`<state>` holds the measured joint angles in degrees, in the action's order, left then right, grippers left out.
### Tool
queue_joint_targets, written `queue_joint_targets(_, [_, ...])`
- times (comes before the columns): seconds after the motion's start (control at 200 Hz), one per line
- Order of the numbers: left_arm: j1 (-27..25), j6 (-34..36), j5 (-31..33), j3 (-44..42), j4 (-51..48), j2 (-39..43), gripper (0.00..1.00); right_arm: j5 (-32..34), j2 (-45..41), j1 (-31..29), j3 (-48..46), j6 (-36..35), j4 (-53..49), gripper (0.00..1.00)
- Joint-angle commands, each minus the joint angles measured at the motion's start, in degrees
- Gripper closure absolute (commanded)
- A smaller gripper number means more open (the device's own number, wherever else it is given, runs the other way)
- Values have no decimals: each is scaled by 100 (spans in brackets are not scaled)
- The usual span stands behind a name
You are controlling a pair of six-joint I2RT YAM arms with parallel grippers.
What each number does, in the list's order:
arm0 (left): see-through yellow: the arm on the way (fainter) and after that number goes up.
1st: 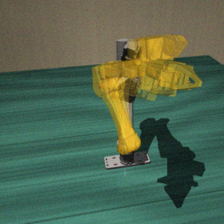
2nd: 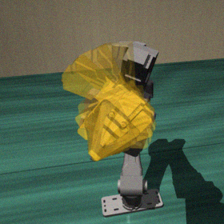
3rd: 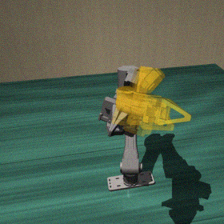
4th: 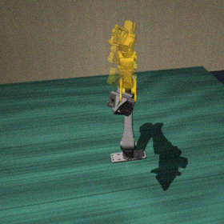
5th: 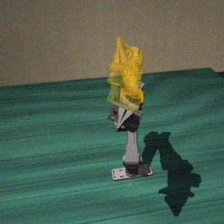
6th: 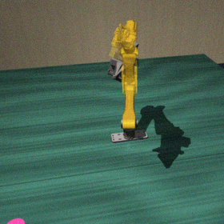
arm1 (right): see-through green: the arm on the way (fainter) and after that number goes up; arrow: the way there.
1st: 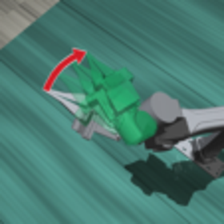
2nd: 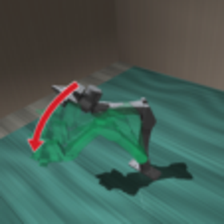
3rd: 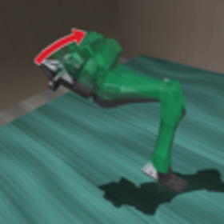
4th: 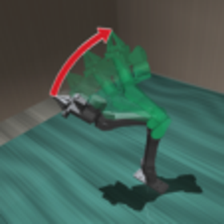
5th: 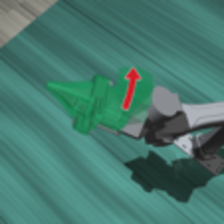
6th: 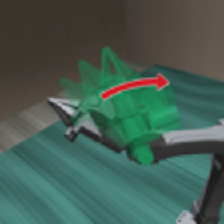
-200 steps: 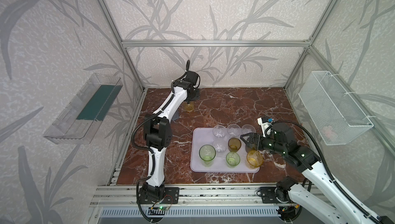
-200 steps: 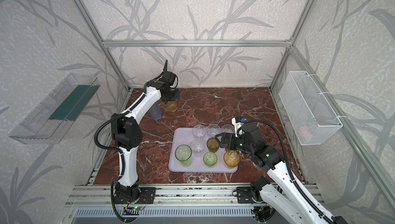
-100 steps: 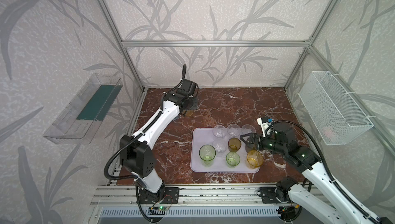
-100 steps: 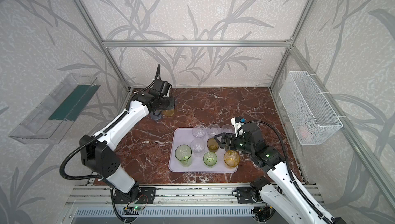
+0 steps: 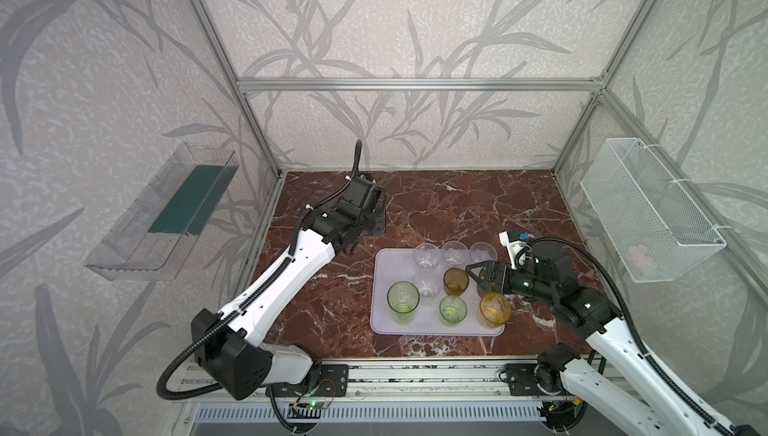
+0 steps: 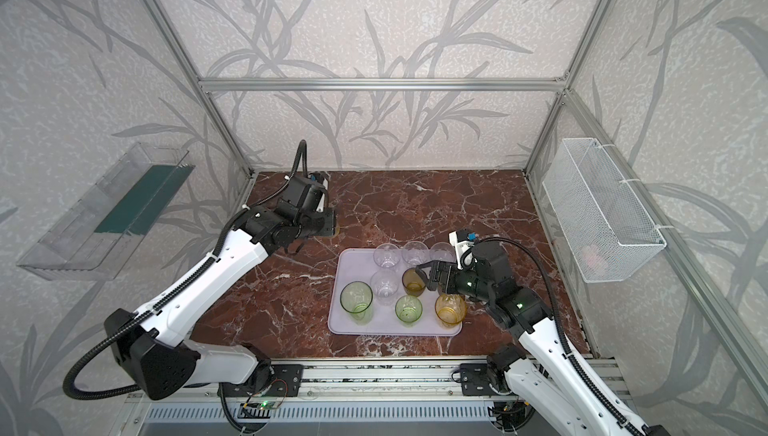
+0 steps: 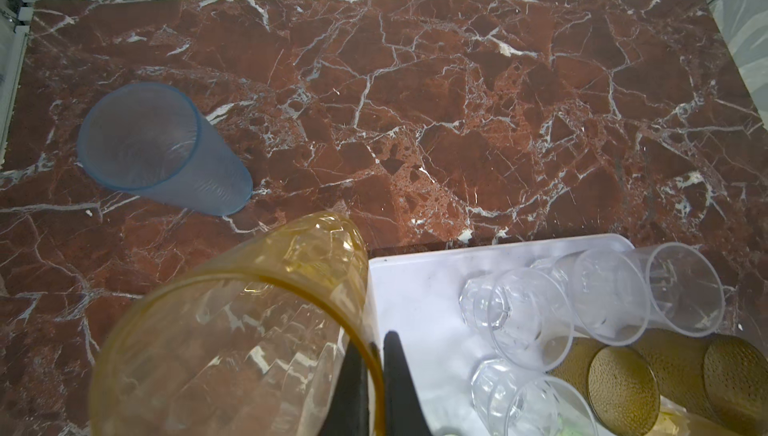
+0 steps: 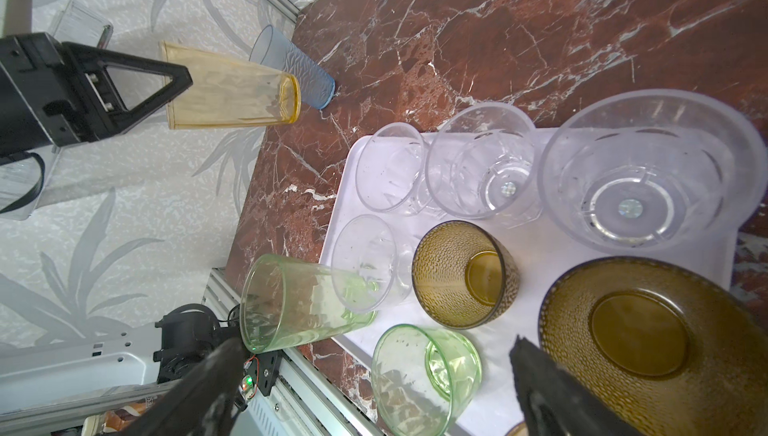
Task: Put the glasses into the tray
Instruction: 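Carry the yellow glass with the left gripper toward the tray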
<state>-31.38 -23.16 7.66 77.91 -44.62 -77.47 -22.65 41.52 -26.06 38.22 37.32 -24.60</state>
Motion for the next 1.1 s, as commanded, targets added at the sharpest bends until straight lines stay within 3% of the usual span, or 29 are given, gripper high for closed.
queue_joint_targets(0.0, [-145, -82, 128, -160, -301, 170, 100, -90, -61, 40, -86, 113, 199, 1])
queue_joint_targets(0.495, [-886, -235, -359, -474, -507, 17, 100, 11, -222, 49, -215, 151, 104, 1])
queue_joint_targets(1.095, [-1603, -407, -389, -514, -622, -328, 100, 119, -311, 76, -242, 91, 12, 1])
